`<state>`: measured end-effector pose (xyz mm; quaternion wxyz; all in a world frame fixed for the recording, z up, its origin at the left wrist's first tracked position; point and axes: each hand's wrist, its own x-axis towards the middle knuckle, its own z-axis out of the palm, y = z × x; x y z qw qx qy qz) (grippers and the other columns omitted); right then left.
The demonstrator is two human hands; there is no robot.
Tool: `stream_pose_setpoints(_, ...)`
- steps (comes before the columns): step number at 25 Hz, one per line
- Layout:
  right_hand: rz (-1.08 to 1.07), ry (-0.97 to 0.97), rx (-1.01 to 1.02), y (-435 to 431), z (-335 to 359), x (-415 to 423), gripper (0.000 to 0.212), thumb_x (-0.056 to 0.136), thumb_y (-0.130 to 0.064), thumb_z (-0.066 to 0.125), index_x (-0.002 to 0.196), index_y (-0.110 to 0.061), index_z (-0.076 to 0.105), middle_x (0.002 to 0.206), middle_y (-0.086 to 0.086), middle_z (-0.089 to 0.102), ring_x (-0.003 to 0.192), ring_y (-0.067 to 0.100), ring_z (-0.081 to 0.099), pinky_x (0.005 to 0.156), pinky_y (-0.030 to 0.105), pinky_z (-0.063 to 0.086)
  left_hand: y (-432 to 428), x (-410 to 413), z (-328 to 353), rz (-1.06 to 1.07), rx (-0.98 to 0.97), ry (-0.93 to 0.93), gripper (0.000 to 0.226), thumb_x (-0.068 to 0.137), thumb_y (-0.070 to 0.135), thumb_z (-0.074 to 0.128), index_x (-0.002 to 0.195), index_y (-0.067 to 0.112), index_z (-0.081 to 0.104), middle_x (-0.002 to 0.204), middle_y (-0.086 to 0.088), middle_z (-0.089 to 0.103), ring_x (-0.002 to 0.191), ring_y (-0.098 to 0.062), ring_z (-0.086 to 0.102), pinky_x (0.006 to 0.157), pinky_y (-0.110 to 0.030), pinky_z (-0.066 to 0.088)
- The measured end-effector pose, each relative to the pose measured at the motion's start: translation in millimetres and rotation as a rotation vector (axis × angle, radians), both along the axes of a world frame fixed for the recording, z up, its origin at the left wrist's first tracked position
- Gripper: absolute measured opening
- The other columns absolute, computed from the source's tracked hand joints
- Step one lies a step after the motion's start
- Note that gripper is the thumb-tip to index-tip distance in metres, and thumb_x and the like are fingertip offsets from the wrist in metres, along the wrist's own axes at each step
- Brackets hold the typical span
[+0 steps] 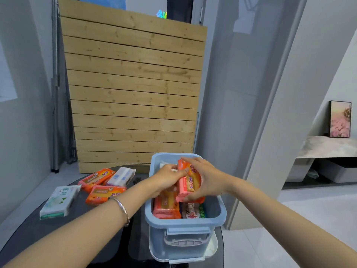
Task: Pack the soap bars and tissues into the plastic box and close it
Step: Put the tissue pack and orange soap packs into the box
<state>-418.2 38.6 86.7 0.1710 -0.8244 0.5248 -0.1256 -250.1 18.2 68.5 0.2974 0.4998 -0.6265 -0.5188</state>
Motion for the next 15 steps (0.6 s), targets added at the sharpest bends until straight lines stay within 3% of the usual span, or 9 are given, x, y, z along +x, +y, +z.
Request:
stream_pose_setpoints(2,-0.022,-0.008,0.030,-4,-5,-6,0.113,0.054,-0.063,0.079,0.146,-0.039,0.018,0.142,-0.008,0.035,0.134,0.014,0.029,0.115,0.041,0.030,-1,12,-3,-0.031,-0.293,-0.299,0.047,0.093,0.049,0.041,0.131,0.023,0.047,0.119,-0.001,0.066,0.100,-0.017,0.065,0.083,-0.030,0.052)
stream_pose_setpoints(4,-0.025,0.018,0.103,-8,-12,-13,0.108,0.053,-0.065,0.078,0.143,-0.040,0.023,0.139,-0.013,0.039,0.130,0.012,0.033,0.115,0.043,0.030,-4,29,-10,-0.085,-0.533,-0.602,0.042,0.095,0.049,0.031,0.123,0.029,0.056,0.123,0.002,0.064,0.112,-0.017,0.058,0.099,-0.037,0.041)
stream_pose_setpoints(7,0.014,0.203,0.113,-11,-28,-17,0.102,0.052,-0.074,0.071,0.139,-0.043,0.030,0.140,-0.016,0.041,0.133,0.008,0.033,0.121,0.046,0.006,-3,43,-17,-0.282,-0.527,-0.852,0.041,0.095,0.050,0.030,0.126,0.039,0.056,0.142,0.006,0.050,0.141,-0.012,0.028,0.116,-0.041,0.011)
stream_pose_setpoints(10,0.037,0.280,0.022,-16,-35,-12,0.091,0.056,-0.074,0.068,0.136,-0.045,0.037,0.142,-0.013,0.045,0.137,0.010,0.032,0.118,0.043,-0.007,-4,40,-17,-0.378,-0.506,-0.983,0.040,0.095,0.046,0.031,0.127,0.041,0.054,0.138,0.005,0.053,0.139,-0.016,0.029,0.113,-0.042,0.017)
stream_pose_setpoints(15,-0.003,0.245,0.034,-12,-29,-9,0.065,0.073,-0.063,0.063,0.132,-0.039,0.050,0.137,-0.011,0.054,0.134,0.015,0.034,0.119,0.041,0.003,-1,36,-12,-0.397,-0.507,-1.049,0.043,0.090,0.051,0.038,0.125,0.034,0.057,0.132,-0.003,0.058,0.130,-0.020,0.041,0.108,-0.041,0.025)
